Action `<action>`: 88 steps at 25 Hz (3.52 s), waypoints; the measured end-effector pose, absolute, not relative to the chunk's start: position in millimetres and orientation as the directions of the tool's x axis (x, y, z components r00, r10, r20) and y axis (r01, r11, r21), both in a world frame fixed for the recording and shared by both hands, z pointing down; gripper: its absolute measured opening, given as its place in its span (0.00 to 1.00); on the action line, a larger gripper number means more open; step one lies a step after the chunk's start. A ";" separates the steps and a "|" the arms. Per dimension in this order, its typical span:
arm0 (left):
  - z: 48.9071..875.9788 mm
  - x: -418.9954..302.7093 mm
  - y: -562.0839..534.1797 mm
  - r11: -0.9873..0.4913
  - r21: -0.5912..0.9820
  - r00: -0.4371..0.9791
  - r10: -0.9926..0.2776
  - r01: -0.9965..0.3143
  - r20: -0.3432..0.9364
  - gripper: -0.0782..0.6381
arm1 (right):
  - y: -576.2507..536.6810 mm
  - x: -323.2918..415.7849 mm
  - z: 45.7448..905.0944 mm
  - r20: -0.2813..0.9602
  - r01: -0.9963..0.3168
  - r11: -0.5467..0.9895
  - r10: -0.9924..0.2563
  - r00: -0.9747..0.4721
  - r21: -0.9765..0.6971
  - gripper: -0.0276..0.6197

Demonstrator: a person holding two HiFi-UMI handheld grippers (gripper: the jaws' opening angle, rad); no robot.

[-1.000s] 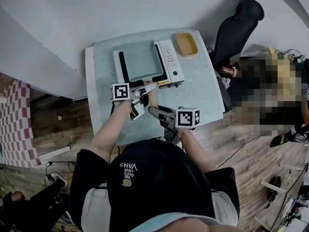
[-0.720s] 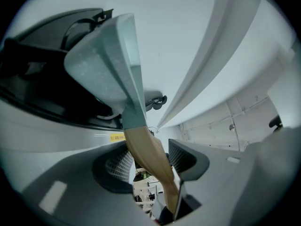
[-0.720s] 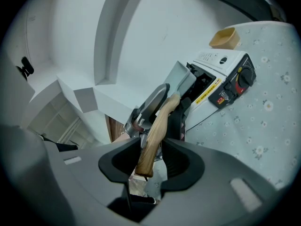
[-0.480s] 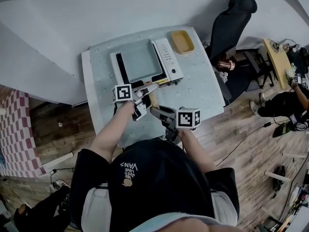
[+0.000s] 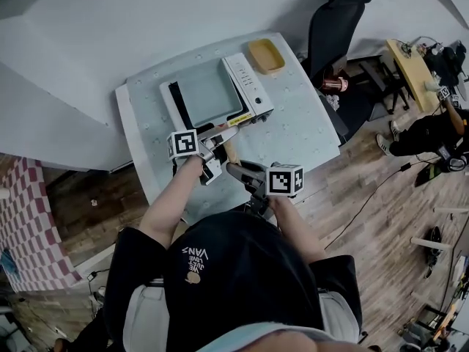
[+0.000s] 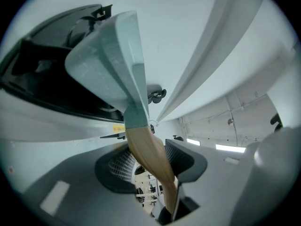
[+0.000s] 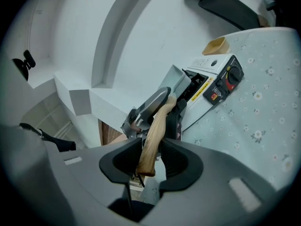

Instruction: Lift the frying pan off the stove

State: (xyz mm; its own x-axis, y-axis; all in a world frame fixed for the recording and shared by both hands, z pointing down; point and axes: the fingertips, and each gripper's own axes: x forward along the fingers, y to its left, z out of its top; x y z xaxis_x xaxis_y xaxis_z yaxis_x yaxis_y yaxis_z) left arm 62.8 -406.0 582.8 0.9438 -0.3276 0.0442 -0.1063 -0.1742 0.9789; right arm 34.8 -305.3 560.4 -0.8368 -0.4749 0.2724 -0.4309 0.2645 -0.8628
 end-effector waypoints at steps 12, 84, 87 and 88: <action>570.9 57.5 -382.3 -0.181 0.979 0.957 -0.288 -0.099 0.043 0.35 | -282.4 32.8 553.1 0.256 -0.453 0.248 -0.558 -0.789 -0.856 0.22; 549.0 57.3 -86.6 -0.223 0.953 0.927 -0.357 -0.205 0.115 0.35 | 16.1 38.1 535.6 0.160 -0.359 0.285 -0.541 -0.825 -0.889 0.21; 552.9 48.8 -74.1 -0.222 0.954 0.934 -0.336 -0.201 0.119 0.35 | 27.9 27.3 539.3 0.161 -0.363 0.274 -0.558 -0.814 -0.891 0.22; 554.3 45.5 -70.2 -0.222 0.954 0.936 -0.331 -0.201 0.120 0.35 | 31.6 23.4 540.8 0.161 -0.365 0.271 -0.562 -0.811 -0.891 0.22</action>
State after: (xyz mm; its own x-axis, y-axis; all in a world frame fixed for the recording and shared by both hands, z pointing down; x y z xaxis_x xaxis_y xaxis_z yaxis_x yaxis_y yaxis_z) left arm 45.5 -70.2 554.3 0.9360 -0.3311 0.1199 -0.2006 -0.2217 0.9542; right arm 23.4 31.6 540.8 -0.8110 -0.5624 0.1610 -0.3646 0.2707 -0.8910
